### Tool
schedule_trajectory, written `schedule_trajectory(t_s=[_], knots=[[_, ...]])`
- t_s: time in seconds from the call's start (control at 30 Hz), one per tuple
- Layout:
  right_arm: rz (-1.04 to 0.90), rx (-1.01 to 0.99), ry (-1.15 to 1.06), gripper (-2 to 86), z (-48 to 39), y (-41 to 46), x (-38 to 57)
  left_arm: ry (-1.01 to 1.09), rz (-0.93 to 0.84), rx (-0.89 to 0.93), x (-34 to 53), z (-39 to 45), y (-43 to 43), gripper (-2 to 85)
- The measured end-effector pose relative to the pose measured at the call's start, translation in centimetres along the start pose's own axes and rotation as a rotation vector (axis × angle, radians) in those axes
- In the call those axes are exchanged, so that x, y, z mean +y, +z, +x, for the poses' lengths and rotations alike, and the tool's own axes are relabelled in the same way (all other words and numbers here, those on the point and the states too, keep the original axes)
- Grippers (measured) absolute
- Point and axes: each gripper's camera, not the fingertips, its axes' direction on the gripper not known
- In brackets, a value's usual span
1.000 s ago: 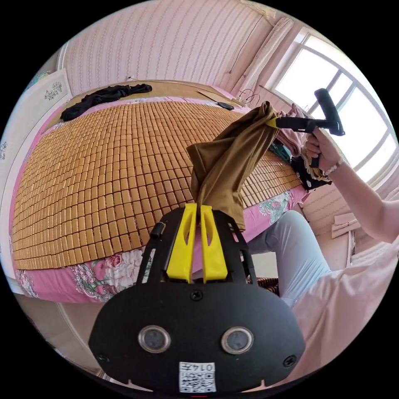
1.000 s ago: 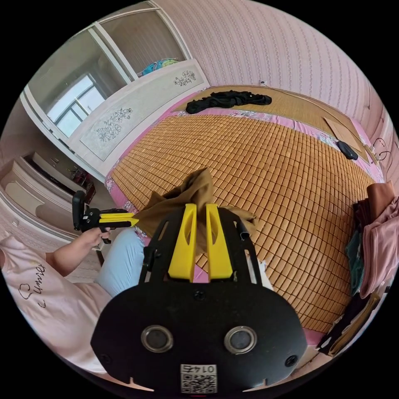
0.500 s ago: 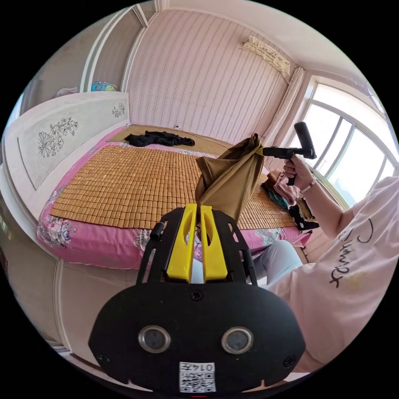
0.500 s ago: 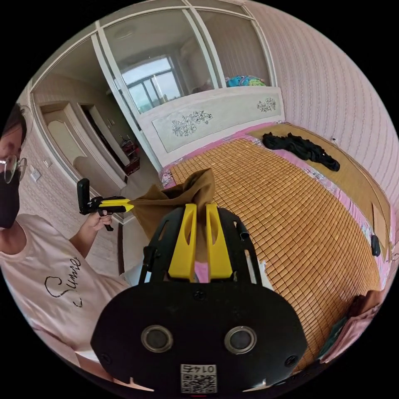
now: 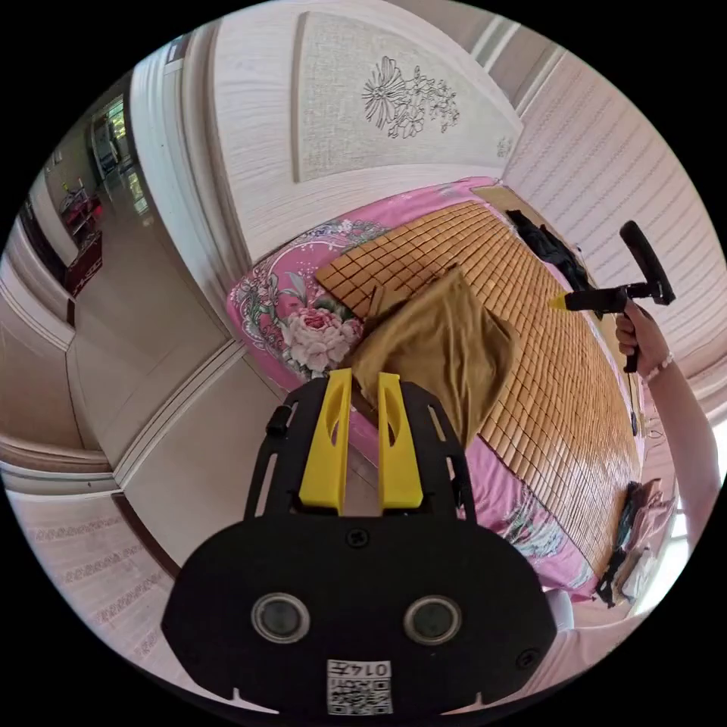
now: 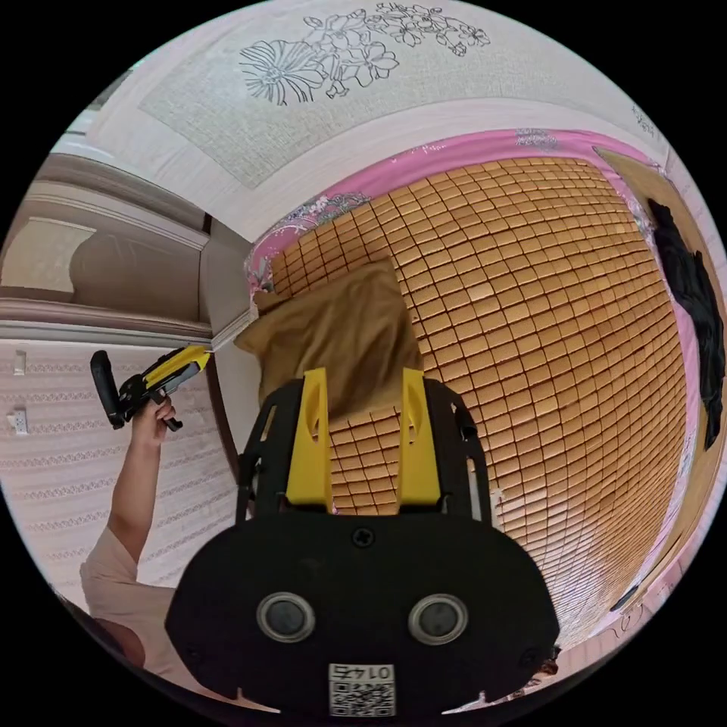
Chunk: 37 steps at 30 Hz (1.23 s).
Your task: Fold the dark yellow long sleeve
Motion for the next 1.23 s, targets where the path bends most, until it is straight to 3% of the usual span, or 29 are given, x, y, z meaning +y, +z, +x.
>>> schedule_trajectory(t_s=[0.23, 0.37, 0.6, 0.67, 0.83, 0.93, 1.07, 1.23], knots=[[0.001, 0.152, -0.007, 13.6, 3.0, 8.9, 0.0, 0.131, -0.045, 0.095, 4.2, 5.9, 6.1, 7.7], [-0.017, 0.047, -0.025, 6.1, 4.7, 11.8, 0.1, 0.195, -0.157, 0.092, 6.6, 10.4, 11.9, 6.6], [0.042, 0.077, 0.031, 7.8, 4.2, 12.1, 1.5, 0.193, -0.149, 0.048, 8.8, 11.5, 14.0, 7.8], [0.166, 0.177, 0.038, 8.2, 2.0, 9.5, 5.4, 0.226, -0.153, 0.07, 9.8, 12.8, 12.3, 12.0], [0.358, 0.363, 0.003, 7.8, -3.7, 5.7, 20.8, 0.437, -0.047, 0.057, 13.4, 19.4, 7.1, 12.8], [0.289, 0.49, 0.05, 9.6, -6.0, 5.6, 31.6, 0.536, 0.02, 0.098, 16.4, 24.0, 4.8, 12.4], [0.144, 0.489, 0.188, 17.6, -8.0, 5.2, 45.4, 0.678, 0.071, 0.12, 21.3, 30.7, 3.2, 12.4], [0.21, 0.525, 0.412, 17.4, -11.0, 3.0, 59.2, 0.842, 0.119, 0.121, 28.5, 38.0, 1.7, 12.9]])
